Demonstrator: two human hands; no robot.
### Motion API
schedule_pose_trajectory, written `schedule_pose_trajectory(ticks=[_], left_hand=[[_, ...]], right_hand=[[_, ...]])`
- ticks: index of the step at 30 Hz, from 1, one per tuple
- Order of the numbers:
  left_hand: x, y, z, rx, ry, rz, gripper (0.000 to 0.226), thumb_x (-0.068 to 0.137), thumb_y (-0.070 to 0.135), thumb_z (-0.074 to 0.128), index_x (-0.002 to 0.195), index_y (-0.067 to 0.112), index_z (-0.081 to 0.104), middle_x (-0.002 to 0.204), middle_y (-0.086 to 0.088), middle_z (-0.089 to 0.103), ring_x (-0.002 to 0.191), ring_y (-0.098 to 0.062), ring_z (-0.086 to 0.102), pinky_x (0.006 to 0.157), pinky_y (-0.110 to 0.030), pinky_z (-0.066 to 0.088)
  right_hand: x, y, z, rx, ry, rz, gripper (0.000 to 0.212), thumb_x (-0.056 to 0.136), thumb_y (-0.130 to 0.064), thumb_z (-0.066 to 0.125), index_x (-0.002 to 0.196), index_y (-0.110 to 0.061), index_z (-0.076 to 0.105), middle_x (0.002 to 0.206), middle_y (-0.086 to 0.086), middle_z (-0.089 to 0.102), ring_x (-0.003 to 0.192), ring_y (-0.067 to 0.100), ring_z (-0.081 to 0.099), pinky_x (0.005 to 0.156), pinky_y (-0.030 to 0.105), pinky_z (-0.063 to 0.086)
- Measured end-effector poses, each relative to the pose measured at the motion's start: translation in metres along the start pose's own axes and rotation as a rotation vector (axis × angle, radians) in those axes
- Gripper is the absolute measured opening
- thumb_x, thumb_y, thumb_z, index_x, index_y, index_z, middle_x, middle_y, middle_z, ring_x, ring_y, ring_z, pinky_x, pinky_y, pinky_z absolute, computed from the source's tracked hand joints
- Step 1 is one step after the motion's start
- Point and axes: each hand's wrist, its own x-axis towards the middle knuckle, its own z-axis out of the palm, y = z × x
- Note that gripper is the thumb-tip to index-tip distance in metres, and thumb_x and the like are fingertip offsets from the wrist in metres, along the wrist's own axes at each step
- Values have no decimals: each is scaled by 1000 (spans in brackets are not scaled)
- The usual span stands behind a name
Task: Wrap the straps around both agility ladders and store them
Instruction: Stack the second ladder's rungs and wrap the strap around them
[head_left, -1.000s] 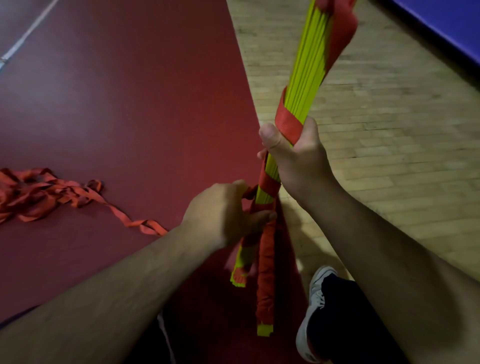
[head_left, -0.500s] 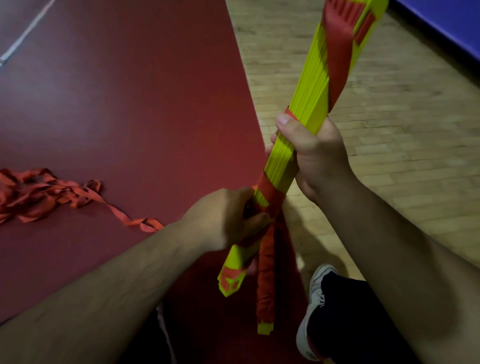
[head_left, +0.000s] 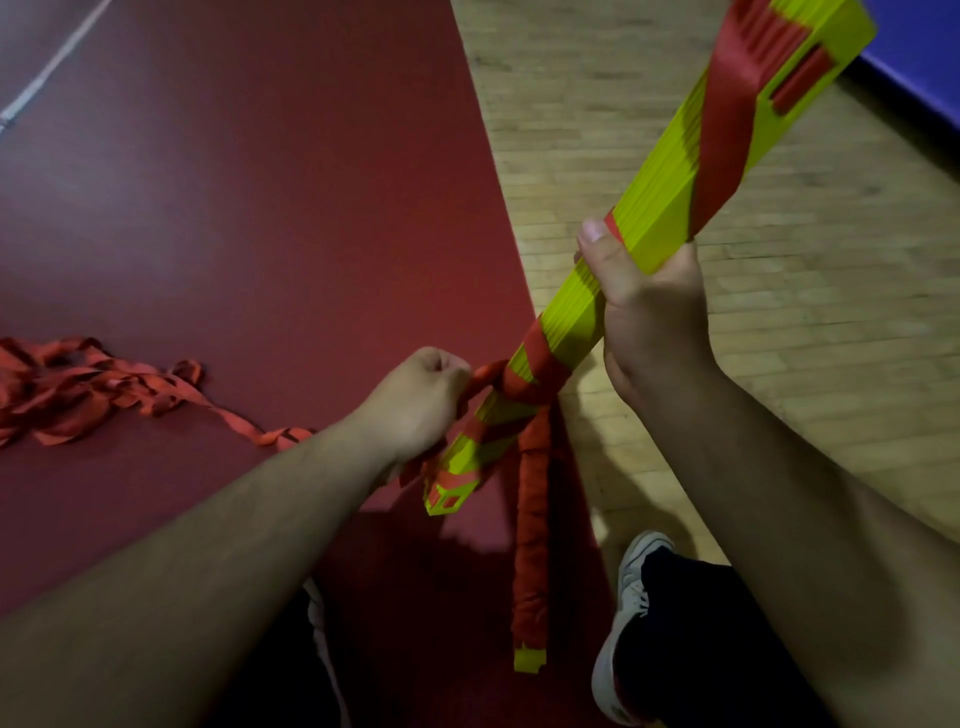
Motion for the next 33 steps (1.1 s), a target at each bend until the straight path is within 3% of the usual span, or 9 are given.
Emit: schedule_pose_trajectory(ticks=[2,5,8,14,19,24,30,33], left_hand=[[-1,-3,3,-71,-49,-15,37,103,18,45,68,9,53,48,-6,46,36,-16,37,39,-19,26],[2,-10,4,-59,-34,-58,46,102,31,52,67,2,58,44,-13,49,32,-17,40,38,-17,27],[4,-13,0,10,-60,-107,60,101,43,51,53,6,54,41,-12,50,32,-16,42,39,-18,32],[1,-12,-1,62,-102,-110,48,98,38,59,61,11,47,46,-8,45,34,-16,40,44,-21,35],[-1,-15,5,104,-86,-78,43,97,41,59,68,11,49,57,-17,50,39,-19,43,48,-25,37],[1,-20,3,103,-75,-101,47,97,42,58,61,15,46,53,-15,48,47,-24,44,46,-25,37],[-4,-16,5,138,-90,-71,42,100,35,56,66,11,48,43,-6,47,27,-13,37,33,-16,30],[-3,-16,3,99,-75,-92,40,101,33,56,69,12,48,37,1,45,26,-12,37,32,-15,30]], right_hand=[[1,1,0,70,-9,22,46,79,-22,80,117,-10,57,95,-4,68,94,13,70,87,30,55],[0,0,1,171,27,43,34,87,-8,76,115,-8,56,91,-3,66,83,6,69,79,23,54],[-1,-2,1,175,64,31,38,88,-4,74,120,-4,54,94,-1,65,80,4,70,75,20,54],[3,0,2,-262,-59,-40,62,74,-41,83,126,-19,59,112,-4,72,104,12,70,95,39,57],[10,6,-4,-666,-106,-47,71,53,-78,76,109,-35,65,112,0,66,102,18,66,87,41,59],[6,10,-10,-725,-85,-51,64,67,-71,73,119,-34,64,104,-14,70,101,11,66,91,36,57],[3,7,-12,-913,-63,-101,70,72,-82,54,122,-34,56,99,-10,67,99,22,64,87,43,57],[1,7,-11,-897,-96,-96,67,73,-81,55,123,-36,56,100,-12,67,98,19,65,87,41,57]])
